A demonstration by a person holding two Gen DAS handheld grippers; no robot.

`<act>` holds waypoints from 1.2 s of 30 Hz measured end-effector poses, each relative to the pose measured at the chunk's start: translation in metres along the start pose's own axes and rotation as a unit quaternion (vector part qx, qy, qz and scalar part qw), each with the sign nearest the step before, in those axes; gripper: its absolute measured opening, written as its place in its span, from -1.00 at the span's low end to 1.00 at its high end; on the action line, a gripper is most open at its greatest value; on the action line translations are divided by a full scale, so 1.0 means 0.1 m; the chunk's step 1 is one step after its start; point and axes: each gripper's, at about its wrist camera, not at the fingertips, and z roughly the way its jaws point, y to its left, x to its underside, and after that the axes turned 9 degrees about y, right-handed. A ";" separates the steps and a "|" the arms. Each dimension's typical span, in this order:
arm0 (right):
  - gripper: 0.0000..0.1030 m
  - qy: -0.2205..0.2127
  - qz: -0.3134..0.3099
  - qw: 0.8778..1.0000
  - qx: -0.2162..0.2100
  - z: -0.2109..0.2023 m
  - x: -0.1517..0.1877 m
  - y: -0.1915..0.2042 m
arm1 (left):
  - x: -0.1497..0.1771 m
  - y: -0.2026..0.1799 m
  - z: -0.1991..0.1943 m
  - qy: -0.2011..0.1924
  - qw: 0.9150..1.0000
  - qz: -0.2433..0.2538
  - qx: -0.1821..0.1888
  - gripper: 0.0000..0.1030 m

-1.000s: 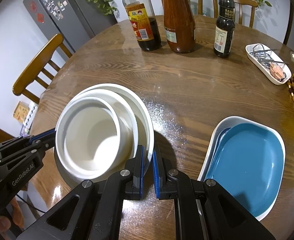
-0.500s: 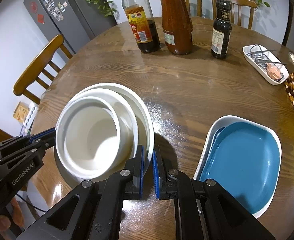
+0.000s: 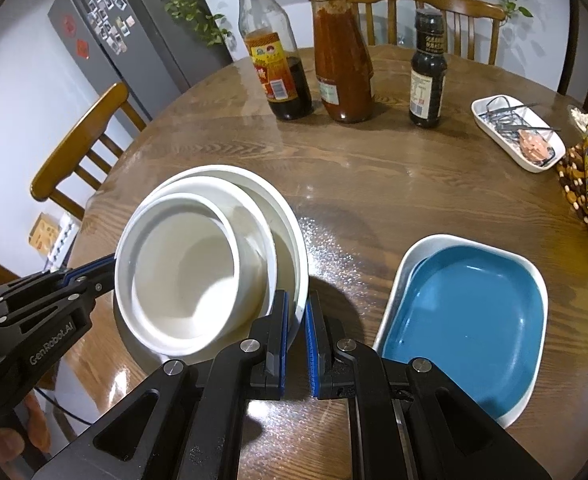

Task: Organize plates and bowls
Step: 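Carry the nested bowls over the blue dish with both grippers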

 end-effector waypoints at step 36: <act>-0.77 -0.063 0.091 0.993 0.028 -0.69 0.51 -0.92 | 0.07 -1.20 -0.18 -0.022 0.994 0.098 0.035 -0.96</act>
